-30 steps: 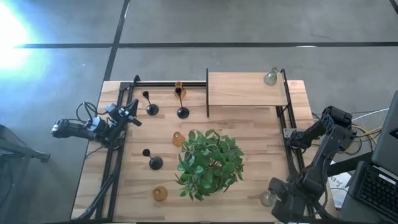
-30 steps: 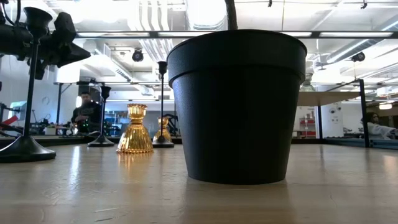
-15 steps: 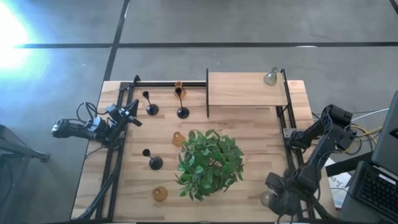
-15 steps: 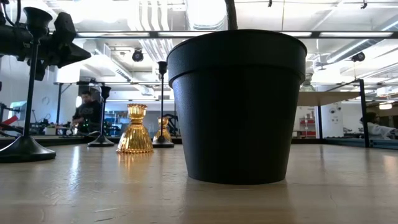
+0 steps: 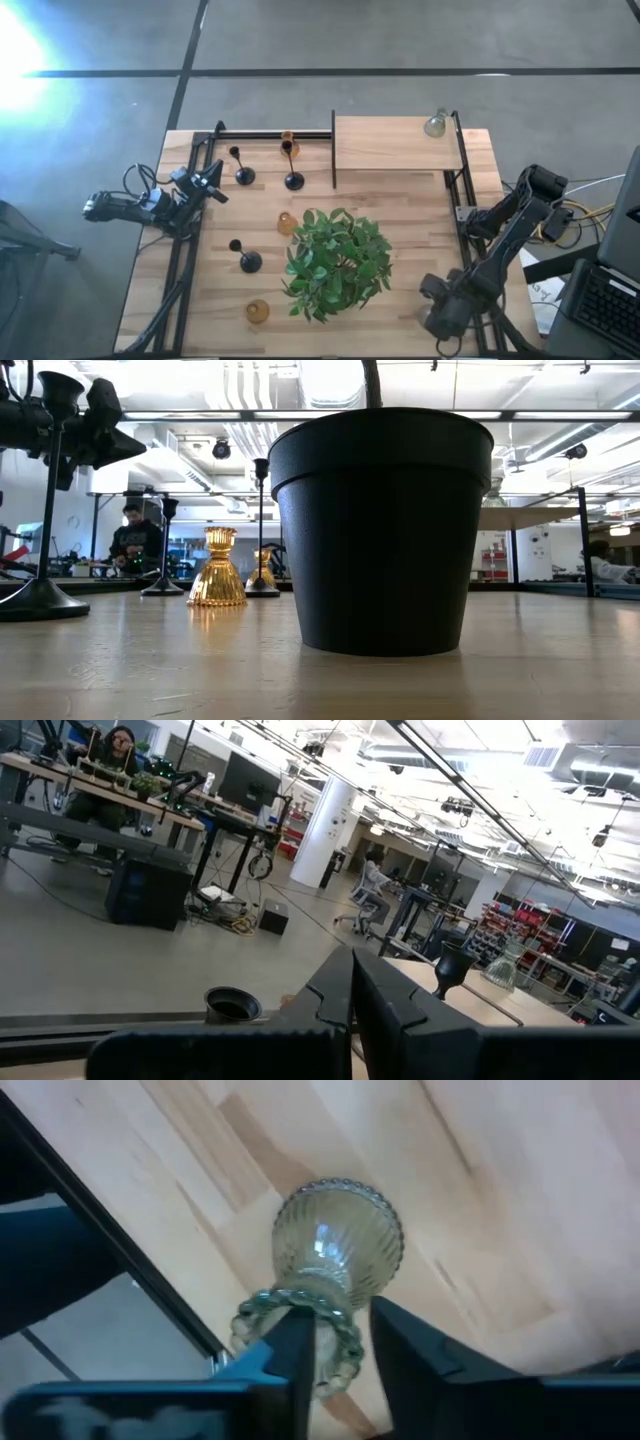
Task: Pick & Place candle stick holders
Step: Put the bottom transparent glass candle holder on the shelf, then put the transparent glass candle holder on the shelf
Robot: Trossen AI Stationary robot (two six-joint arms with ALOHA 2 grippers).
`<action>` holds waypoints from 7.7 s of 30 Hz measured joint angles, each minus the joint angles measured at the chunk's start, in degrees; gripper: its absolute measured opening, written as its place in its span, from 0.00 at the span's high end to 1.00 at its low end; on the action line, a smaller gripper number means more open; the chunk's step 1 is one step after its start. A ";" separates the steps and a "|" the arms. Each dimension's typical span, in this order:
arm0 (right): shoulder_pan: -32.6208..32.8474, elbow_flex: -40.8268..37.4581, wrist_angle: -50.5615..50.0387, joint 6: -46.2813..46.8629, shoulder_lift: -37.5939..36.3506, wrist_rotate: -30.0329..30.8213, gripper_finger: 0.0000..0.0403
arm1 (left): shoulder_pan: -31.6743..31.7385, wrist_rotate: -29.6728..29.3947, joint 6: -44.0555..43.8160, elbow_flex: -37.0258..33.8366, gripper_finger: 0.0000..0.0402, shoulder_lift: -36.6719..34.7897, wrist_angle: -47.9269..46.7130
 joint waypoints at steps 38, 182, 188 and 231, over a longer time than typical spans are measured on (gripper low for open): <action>-71.85 23.06 -35.11 -51.12 -21.52 -2.65 0.95 | 0.01 -0.17 -0.35 0.00 0.97 0.02 -0.21; -95.59 60.78 -34.15 -95.24 -3.51 -17.67 0.89 | -0.02 1.85 4.30 3.64 0.97 0.02 -2.11; -81.53 56.93 -33.23 -86.47 -7.98 -17.42 0.97 | -0.02 1.84 5.86 4.36 0.97 0.02 -2.10; -24.94 -37.44 55.00 -62.57 -26.33 45.97 0.98 | -0.02 1.57 2.34 4.17 0.97 0.02 -1.96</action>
